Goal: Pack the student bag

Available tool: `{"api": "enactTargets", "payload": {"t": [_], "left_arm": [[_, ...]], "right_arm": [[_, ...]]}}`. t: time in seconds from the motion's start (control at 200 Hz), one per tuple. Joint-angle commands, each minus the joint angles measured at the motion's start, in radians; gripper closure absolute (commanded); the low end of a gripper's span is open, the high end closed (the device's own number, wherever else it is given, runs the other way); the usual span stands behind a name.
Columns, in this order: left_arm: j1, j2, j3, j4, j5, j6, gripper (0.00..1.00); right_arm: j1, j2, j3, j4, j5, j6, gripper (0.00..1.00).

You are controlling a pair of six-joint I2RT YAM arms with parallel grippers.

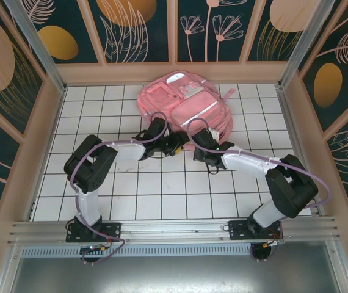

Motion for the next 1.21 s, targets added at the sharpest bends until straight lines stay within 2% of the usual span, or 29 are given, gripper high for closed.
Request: {"api": "enactTargets", "payload": {"t": [0.0, 0.06, 0.13, 0.21, 0.335, 0.72, 0.891, 1.006, 1.106, 1.201], "left_arm": [[-0.003, 0.044, 0.05, 0.043, -0.039, -0.023, 0.61], [-0.003, 0.048, 0.058, 0.029, -0.062, -0.022, 0.82], [-0.002, 0.039, 0.079, -0.049, -0.099, 0.005, 1.0], [0.004, 0.016, 0.093, -0.159, -0.156, 0.043, 1.0], [0.046, -0.043, 0.055, -0.239, -0.205, 0.062, 1.0], [0.255, -0.313, -0.171, -0.38, -0.289, 0.152, 1.0], [0.422, -0.365, -0.247, -0.398, -0.232, 0.227, 1.0], [0.512, -0.345, -0.22, -0.43, -0.202, 0.321, 1.0], [0.568, -0.314, -0.178, -0.461, -0.171, 0.37, 1.0], [0.578, -0.31, -0.146, -0.473, -0.136, 0.386, 1.0]], "right_arm": [[0.018, 0.013, -0.001, -0.004, -0.011, 0.015, 1.0], [0.019, 0.011, 0.0, -0.011, -0.005, 0.016, 1.0], [0.018, 0.005, -0.002, -0.019, 0.006, 0.016, 1.0], [0.017, 0.0, -0.005, -0.032, 0.02, 0.015, 1.0], [0.012, -0.007, -0.007, -0.05, 0.04, 0.012, 1.0], [-0.016, 0.0, 0.004, -0.059, 0.042, -0.025, 1.0], [-0.009, 0.043, 0.052, -0.046, 0.004, -0.037, 1.0], [0.032, 0.082, 0.099, -0.032, -0.012, -0.04, 1.0], [0.074, 0.115, 0.136, -0.012, -0.036, -0.04, 1.0], [0.116, 0.143, 0.163, 0.014, -0.056, -0.039, 1.0]]}}
